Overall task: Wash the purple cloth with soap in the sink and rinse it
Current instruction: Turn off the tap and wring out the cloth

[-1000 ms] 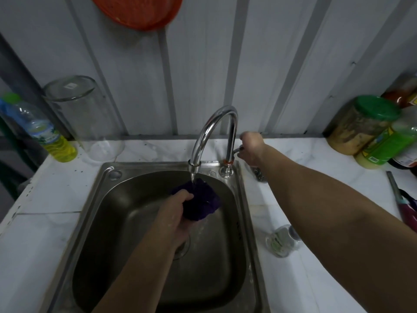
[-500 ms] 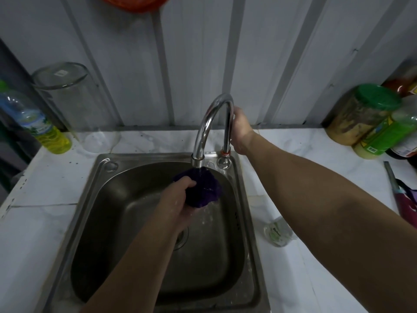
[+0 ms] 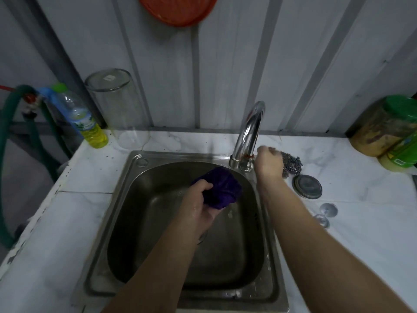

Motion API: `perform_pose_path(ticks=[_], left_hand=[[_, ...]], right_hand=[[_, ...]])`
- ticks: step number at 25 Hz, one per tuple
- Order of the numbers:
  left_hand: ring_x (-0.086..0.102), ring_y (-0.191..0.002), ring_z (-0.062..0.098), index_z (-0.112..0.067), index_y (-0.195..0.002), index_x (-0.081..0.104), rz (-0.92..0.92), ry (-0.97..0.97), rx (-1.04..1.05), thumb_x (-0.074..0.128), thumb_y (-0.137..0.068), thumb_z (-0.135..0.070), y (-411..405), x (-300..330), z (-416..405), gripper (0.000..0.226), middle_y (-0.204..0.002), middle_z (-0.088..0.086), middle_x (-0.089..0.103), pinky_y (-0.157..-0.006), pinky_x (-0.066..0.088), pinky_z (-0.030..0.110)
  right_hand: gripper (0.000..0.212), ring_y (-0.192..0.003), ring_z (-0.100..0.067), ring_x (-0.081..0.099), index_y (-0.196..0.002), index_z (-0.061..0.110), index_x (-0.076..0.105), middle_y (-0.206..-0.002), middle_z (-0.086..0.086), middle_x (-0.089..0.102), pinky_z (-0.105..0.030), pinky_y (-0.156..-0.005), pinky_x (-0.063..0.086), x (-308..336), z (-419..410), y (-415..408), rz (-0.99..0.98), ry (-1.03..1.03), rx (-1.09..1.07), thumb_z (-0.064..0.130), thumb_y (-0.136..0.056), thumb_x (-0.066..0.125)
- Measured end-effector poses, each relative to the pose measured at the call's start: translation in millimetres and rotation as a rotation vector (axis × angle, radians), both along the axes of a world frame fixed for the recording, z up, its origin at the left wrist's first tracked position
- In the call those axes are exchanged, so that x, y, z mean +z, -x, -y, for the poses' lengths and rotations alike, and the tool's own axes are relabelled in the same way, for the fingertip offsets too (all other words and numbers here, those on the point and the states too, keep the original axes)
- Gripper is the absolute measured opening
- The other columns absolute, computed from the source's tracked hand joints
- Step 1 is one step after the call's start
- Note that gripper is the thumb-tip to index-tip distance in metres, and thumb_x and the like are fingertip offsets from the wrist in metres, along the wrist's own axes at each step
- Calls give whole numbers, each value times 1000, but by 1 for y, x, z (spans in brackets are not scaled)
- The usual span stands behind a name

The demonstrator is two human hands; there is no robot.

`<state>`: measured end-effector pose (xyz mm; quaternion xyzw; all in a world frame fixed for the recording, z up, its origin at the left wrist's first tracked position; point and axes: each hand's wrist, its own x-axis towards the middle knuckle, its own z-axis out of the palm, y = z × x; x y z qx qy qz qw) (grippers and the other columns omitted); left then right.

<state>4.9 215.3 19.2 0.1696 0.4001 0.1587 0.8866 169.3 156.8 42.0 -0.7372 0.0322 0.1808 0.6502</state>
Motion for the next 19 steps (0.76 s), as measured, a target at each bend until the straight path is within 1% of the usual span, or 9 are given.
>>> perform_pose_path(ticks=[2,3,5,7,10,12,14,16,19], left_hand=[[68,-110,44,-2,-130,56,55,19,4,64,-74,2,6,5,5,56,-122,26,69,-83,63,54],[70,-107,43,0,-130,58,88,19,-7,66,-69,1,9,7,7,61,-119,27,72,-85,62,54],[74,-103,42,3,-129,60,161,18,-50,68,-67,-1,20,11,10,63,-113,27,75,-83,62,53],[73,-104,43,0,-128,62,179,5,-155,71,-69,-1,33,14,12,59,-112,28,75,-83,60,57],[71,-108,40,-10,-122,71,78,-124,-415,81,-72,-19,47,22,11,51,-112,19,78,-76,61,57],[75,-98,35,-10,-116,74,6,-224,-534,86,-75,-34,51,31,10,49,-105,16,80,-70,64,46],[77,-78,24,-9,-112,71,-71,-342,-592,88,-71,-29,51,38,11,49,-91,12,81,-61,62,32],[74,-66,16,-9,-111,69,-122,-407,-624,85,-77,-19,46,43,15,39,-81,8,79,-53,57,23],[65,-53,15,-5,-104,65,-91,-240,-594,75,-83,-12,42,47,21,24,-66,9,70,-41,49,18]], right_hand=[[22,-69,-23,67,-92,11,66,-76,-5,71,-32,-62,55,-19,19,42,-102,-105,180,32,-86,60],[32,-81,-27,73,-101,10,70,-87,-10,77,-38,-73,60,-27,27,58,-163,-201,298,37,-84,67],[51,-103,-32,72,-120,8,67,-112,-18,75,-45,-91,58,-38,40,78,-265,-432,466,41,-81,75],[50,-105,-32,71,-123,9,67,-119,-21,72,-45,-90,59,-39,47,80,-329,-569,514,30,-79,78],[36,-96,-29,73,-110,14,75,-109,-19,76,-38,-82,61,-29,45,75,-239,-463,619,17,-74,81],[27,-95,-29,72,-102,15,78,-101,-15,77,-38,-84,59,-20,41,73,-161,-379,702,16,-74,80],[25,-99,-31,70,-99,16,78,-101,-14,77,-44,-91,57,-8,37,74,-115,-320,720,18,-73,79],[25,-104,-34,69,-99,16,77,-104,-15,76,-47,-95,56,-1,35,72,-116,-320,710,19,-74,78],[38,-125,-42,58,-113,8,73,-129,-22,67,-51,-107,47,0,36,70,-316,-524,719,24,-78,75]])
